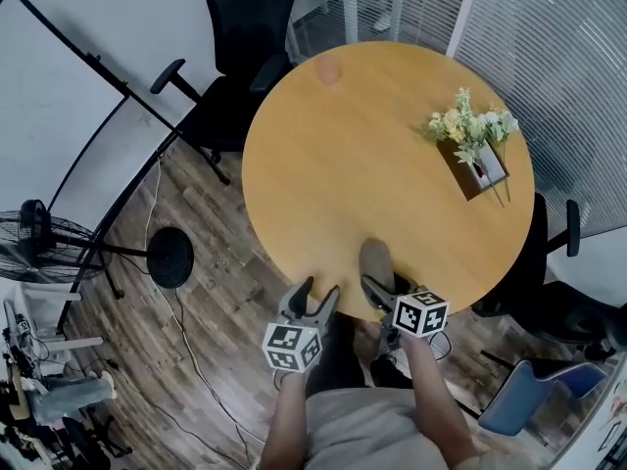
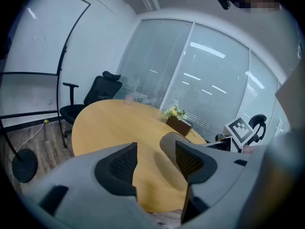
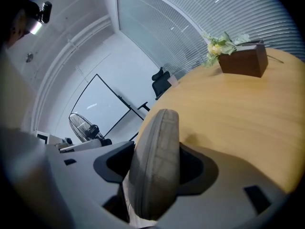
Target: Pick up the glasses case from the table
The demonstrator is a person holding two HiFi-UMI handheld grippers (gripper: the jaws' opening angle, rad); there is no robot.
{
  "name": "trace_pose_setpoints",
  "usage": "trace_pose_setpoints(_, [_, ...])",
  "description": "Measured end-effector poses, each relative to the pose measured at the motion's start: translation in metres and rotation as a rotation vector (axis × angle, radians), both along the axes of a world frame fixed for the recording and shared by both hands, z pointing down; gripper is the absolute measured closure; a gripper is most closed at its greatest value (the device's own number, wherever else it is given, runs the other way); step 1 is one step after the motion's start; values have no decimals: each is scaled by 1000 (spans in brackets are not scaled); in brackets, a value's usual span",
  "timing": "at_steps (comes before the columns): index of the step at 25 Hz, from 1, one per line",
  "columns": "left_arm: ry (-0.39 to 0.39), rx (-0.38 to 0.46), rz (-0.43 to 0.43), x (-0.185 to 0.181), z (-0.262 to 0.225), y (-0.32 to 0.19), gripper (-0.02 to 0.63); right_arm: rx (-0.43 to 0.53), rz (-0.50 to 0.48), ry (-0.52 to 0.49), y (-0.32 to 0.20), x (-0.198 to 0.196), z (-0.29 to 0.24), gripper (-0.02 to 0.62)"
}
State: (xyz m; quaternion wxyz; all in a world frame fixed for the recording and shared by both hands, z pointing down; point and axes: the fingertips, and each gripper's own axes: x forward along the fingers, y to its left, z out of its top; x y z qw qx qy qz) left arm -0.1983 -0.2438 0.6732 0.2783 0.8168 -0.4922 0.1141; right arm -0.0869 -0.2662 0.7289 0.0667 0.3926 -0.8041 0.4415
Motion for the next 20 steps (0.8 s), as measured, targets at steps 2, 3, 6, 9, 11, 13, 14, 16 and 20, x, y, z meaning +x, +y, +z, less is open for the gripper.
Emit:
trace_pose_setpoints(2, [-1,13,-3,5,-7,6,371,16,-4,-3,5,4,-9,329])
trace_pose_setpoints(3, [-1,19,-5,7,-10,10,371,22,-6,-6,9,6,-13,329])
trace_pose_setpoints(6, [-3,36,-16,10,-20,19,371,43,-15,-16,17,9,-26,329])
trace_pose_setpoints(9, [-4,57,-25,14,-30,28,371,65,-25,-23,27,13,-38,330])
trace_pose_setpoints(11, [-7,74,-27,16,-37,33,371,77,-23,-32,32,15,-45,330])
trace_pose_setpoints(13, [-14,89,-32,17,-44,37,371,90,-21,-43,37,17,-53,329])
trace_pose_setpoints(14, [-16,96,-36,18,-46,40,371,98,-23,-45,40,18,-57,330])
trace_pose_setpoints(16, [-15,109,-43,22,-52,45,371,116,-27,-46,47,23,-65,330])
trace_pose_setpoints(20, [-24,138,-36,33,-62,56,371,155,-9,-76,60,35,-81,328])
